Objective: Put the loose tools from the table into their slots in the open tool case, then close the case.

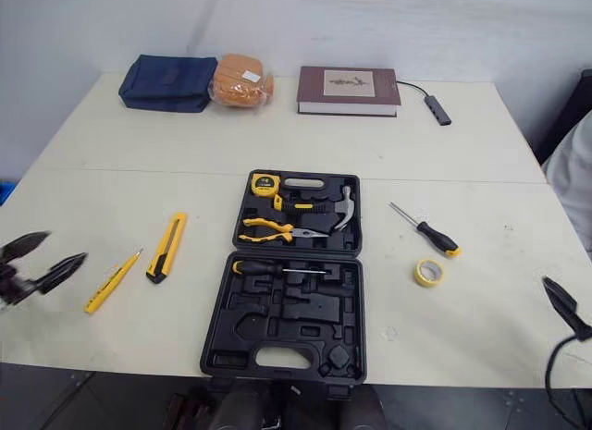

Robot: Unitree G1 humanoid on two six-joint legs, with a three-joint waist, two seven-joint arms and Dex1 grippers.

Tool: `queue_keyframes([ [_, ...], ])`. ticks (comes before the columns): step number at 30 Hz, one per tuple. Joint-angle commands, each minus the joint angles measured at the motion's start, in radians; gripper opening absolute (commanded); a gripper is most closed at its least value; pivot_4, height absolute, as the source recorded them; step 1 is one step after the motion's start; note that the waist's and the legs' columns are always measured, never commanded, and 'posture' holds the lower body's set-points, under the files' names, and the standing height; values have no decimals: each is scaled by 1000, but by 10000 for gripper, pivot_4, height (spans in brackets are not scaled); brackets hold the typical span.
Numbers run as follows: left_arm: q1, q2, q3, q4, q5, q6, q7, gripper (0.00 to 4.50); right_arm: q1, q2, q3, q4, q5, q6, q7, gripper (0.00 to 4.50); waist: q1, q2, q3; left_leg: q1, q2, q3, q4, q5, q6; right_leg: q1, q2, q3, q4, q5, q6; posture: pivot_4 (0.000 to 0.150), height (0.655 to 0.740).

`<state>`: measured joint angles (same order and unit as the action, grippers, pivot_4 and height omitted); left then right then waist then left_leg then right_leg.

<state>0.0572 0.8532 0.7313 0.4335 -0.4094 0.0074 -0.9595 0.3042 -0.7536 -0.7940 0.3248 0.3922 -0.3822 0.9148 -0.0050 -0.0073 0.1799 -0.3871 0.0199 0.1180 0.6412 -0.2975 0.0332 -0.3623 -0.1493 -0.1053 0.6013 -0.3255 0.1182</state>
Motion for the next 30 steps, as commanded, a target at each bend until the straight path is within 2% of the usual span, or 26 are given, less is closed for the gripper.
queue_keyframes([
  [1, 61, 7, 105, 47, -27, -44, 35, 44907, 33, 14, -53, 66, 7, -55, -33, 45000, 0, 0, 0, 0, 0, 0, 0, -1, 2, 0, 0, 0, 0, 0, 0, 1500, 7400],
  [6, 171, -6, 188, 85, -34, -82, 78, 44907, 77, 34, -74, 152, 28, -95, -69, 45000, 0, 1, 0, 1, 0, 0, -5, -3, 4, -2, -1, 1, -1, -1, -1, 1500, 7400],
  [8, 193, -15, 207, 79, -57, -71, 82, 44907, 83, 41, -82, 159, 44, -94, -85, 45000, -1, 1, 0, 1, 0, 1, -8, -2, 3, -8, -1, 2, -2, -1, -2, 1500, 7400],
  [16, 122, -59, 112, -79, -95, -33, 87, 44907, 14, 52, -10, 68, 87, -4, -86, 45000, 0, 2, -1, 0, 0, 2, -10, 0, 0, -12, -1, 2, 2, -2, -4, 1500, 7400],
  [21, 58, -56, 36, -235, -143, 53, 68, 44907, -70, 17, 47, -88, 118, 296, -209, 45000, -3, 2, -1, 0, 0, 3, -10, 4, -2, -11, -1, 4, 7, -1, -6, 1500, 7400],
  [25, -36, -5, -107, -458, -239, 201, -15, 44907, -193, -80, 178, -226, 136, 453, -130, 45000, -7, 3, -1, -1, 1, 3, -10, 7, -7, -12, 0, 4, 10, -2, -8, 1500, 7400],
  [30, -142, 5, -204, -572, -290, 304, -21, 44907, -318, -153, 295, -291, 157, 600, -45, 45000, -9, 2, -1, -1, 0, 3, -10, 13, -3, -12, 2, 3, 13, -2, -8, 1500, 7400],
])
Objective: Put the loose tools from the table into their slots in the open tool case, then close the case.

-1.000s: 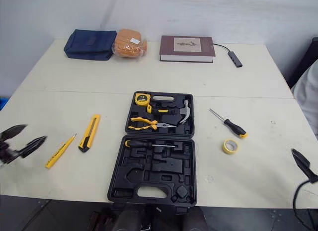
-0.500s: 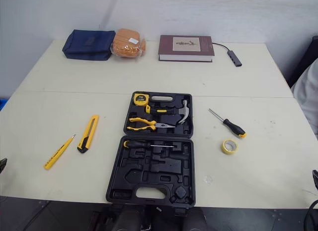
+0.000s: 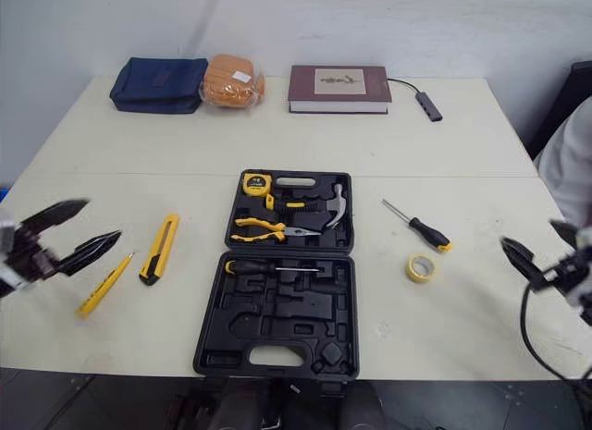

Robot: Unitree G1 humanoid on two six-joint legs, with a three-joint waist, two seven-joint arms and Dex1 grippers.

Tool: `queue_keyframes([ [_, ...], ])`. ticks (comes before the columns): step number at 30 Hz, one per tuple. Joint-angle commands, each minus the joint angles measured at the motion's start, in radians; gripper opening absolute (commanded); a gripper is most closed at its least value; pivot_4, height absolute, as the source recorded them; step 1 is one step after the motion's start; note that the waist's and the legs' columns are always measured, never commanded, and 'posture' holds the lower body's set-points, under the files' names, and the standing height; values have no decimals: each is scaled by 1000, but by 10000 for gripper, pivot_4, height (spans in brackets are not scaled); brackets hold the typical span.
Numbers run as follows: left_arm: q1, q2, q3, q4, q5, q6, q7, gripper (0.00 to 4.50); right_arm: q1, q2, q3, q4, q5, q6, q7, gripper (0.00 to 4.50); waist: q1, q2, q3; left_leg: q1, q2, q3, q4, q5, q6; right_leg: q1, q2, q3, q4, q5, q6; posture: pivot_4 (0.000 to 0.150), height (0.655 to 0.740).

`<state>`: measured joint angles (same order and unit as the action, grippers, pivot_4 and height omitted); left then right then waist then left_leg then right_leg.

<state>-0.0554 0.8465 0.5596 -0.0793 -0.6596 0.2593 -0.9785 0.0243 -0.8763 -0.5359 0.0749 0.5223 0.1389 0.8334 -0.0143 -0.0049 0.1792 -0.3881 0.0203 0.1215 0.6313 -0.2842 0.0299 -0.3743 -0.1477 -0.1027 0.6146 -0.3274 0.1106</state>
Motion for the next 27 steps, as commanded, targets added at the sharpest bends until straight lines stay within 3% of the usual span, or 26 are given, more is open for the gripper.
queue_keyframes([
  [1, -59, 5, -56, -77, -43, 60, 2, 44907, -75, -44, 74, -40, 17, 96, 57, 45000, 0, 0, 0, 0, 0, 0, 0, 2, 2, 0, 0, -1, 0, 0, 0, 1500, 7400],
  [14, -229, -66, -281, -256, -96, 175, -16, 44907, -405, -88, 365, 175, -124, 303, 160, 45000, 10, -2, 1, -2, -2, 2, 5, 3, 5, -1, 1, -4, 3, 1, 3, 1500, 7400],
  [27, -265, -32, -354, -305, -158, 278, -121, 44907, -662, -37, 539, 579, -313, 195, 291, 45000, 3, -2, 2, -4, -1, 3, 13, 3, 5, -1, 3, -5, 6, 1, 3, 1500, 7400],
])
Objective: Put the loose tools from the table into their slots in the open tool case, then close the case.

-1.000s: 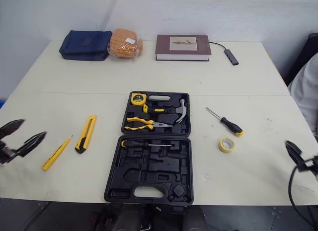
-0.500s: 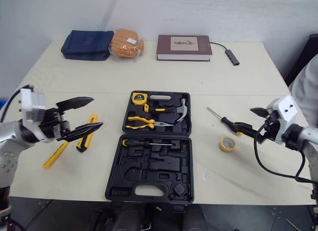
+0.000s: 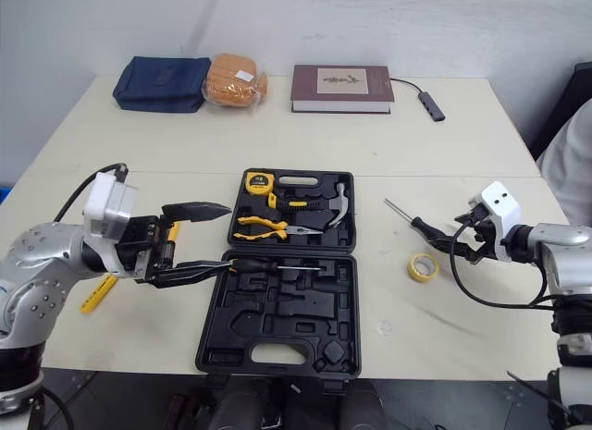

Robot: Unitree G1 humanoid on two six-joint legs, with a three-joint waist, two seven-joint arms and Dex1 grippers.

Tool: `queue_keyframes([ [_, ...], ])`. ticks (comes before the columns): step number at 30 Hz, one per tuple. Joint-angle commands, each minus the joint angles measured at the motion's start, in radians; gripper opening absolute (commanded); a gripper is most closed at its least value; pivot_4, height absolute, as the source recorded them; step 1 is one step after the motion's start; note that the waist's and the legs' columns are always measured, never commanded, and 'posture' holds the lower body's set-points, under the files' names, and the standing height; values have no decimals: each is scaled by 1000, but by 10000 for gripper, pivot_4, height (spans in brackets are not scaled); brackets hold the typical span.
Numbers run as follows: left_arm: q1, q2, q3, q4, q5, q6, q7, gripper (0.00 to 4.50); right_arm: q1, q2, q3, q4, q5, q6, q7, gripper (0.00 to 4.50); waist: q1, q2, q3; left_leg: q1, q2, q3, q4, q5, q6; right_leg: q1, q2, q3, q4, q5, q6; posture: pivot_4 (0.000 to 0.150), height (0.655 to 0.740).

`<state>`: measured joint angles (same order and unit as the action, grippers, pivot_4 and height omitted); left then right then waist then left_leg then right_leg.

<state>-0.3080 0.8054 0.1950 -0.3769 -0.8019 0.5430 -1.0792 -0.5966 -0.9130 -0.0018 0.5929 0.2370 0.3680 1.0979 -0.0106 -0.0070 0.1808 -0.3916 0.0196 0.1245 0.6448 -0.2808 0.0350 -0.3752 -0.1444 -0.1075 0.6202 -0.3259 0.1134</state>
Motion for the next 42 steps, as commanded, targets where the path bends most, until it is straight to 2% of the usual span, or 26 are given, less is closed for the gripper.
queue_keyframes([
  [1, -15, 8, 8, -5, -14, -6, -24, 44907, -57, 5, 11, 93, -41, -48, 30, 45000, -3, 0, 0, 0, 0, 0, 1, 0, 0, 0, 0, 0, 0, 0, 0, 1500, 7400],
  [6, 8, 23, -7, -13, 9, -1, -46, 44907, -99, 36, 32, 201, -75, -100, 77, 45000, -10, 0, 0, -1, 0, -1, 1, 0, 0, 0, -1, 0, 0, 0, 0, 1500, 7400],
  [7, 16, 26, -9, -16, 10, 3, -49, 44997, -103, 40, 36, 212, -80, -108, 89, 42567, -13, 0, 0, -1, 0, -1, 1, 0, 0, 0, -1, 0, 0, 0, 0, 1500, 7400],
  [9, 22, 21, -8, -22, 6, 4, -46, 45000, -109, 47, 32, 233, -85, -126, 89, 36659, -17, 0, 0, -1, 0, -1, 1, 0, 0, 0, -1, 0, 0, 0, 0, 1500, 7400],
  [14, 10, 20, -19, -46, -36, 41, -45, 45000, -105, 56, 24, 253, -97, -179, 94, 12310, -18, 0, 0, -1, 1, -1, 2, 0, 0, 0, -1, 1, 0, 0, 0, 1500, 7400],
  [15, 3, 11, -22, -45, -31, 33, -41, 45000, -105, 57, 20, 256, -97, -186, 91, 9486, -18, 0, 0, -1, 1, -1, 2, 0, 0, 0, -1, 1, 0, 0, 0, 1500, 7400],
  [25, -49, -34, -58, -9, 4, 2, -33, 45000, -75, 64, -47, 221, -73, -373, 56, 9382, -18, 0, 0, -1, 1, -1, 3, 0, 0, 1, 0, 1, 1, 0, 0, 1500, 7400],
  [29, -55, -36, -46, 23, 42, -48, -49, 45000, -43, 31, -72, 22, -23, -327, 104, 9382, -19, 0, 0, -1, 1, -1, 3, 0, 0, 0, -1, 1, 1, 0, 0, 1500, 7400],
  [38, 33, 6, -7, 29, 58, -107, -134, 45000, 42, -49, -27, -654, 126, 108, 153, 9382, -17, 4, 3, -1, 2, -2, 2, -1, -1, 0, -1, 3, 0, 0, 0, 1500, 7400],
  [42, 101, 12, 47, 82, 128, -233, -165, 45000, 40, -53, 44, -908, 215, 333, 149, 9382, -17, 4, 3, -2, 2, -4, 2, -3, -2, -1, -2, 4, 0, 0, -1, 1500, 7400],
])
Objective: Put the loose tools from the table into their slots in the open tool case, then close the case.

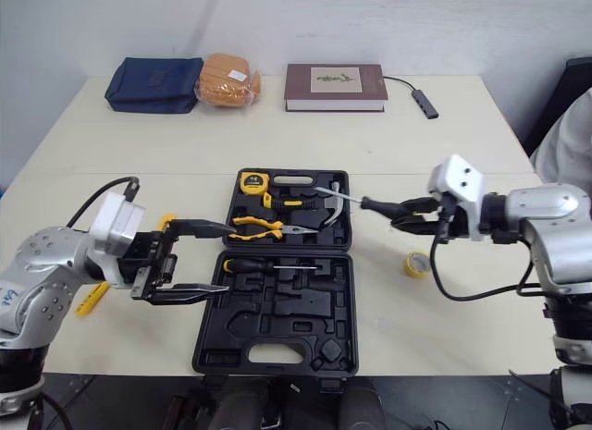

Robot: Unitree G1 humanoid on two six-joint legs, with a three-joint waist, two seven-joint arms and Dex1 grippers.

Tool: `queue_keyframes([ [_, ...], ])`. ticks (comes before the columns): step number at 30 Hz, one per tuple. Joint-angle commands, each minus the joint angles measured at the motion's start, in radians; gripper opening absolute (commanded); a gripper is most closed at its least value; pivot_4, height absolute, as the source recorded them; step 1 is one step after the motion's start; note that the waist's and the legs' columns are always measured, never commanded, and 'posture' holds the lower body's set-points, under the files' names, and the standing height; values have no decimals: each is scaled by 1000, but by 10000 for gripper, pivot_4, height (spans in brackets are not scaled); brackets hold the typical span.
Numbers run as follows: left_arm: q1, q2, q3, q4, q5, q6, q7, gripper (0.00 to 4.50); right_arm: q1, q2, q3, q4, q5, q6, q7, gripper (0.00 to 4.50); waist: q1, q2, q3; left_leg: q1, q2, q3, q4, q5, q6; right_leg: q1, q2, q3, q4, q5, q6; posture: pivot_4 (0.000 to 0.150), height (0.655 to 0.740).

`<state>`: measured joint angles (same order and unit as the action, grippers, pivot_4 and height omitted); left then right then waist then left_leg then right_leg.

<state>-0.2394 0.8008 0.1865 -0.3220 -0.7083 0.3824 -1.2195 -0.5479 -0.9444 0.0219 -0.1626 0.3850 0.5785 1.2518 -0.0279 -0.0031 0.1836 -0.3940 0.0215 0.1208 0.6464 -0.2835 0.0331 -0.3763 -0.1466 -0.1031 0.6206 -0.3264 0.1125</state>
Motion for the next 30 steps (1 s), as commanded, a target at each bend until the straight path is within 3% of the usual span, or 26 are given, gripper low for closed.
queue_keyframes([
  [1, 49, 23, 63, 40, 49, -96, -37, 45000, -6, -17, 31, -188, 77, 152, -17, 9382, 1, 0, 0, 0, 0, -1, 0, 0, 0, 0, 0, 0, 0, 0, 0, 1500, 7400],
  [12, 197, 71, 86, 88, 129, -197, -89, 45000, -55, 17, 253, -350, 26, 247, -80, 9382, 0, 0, 0, -8, 0, -3, 1, -6, -4, -7, -2, -2, -2, 0, 0, 1500, 7400],
  [30, 226, 82, 49, 41, 158, -219, -81, 45000, -122, 92, 424, -303, -101, 320, -188, 9382, 0, 0, 0, -11, -1, -1, 2, -2, 1, -10, -1, -2, 1, 0, 0, 1500, 7400],
])
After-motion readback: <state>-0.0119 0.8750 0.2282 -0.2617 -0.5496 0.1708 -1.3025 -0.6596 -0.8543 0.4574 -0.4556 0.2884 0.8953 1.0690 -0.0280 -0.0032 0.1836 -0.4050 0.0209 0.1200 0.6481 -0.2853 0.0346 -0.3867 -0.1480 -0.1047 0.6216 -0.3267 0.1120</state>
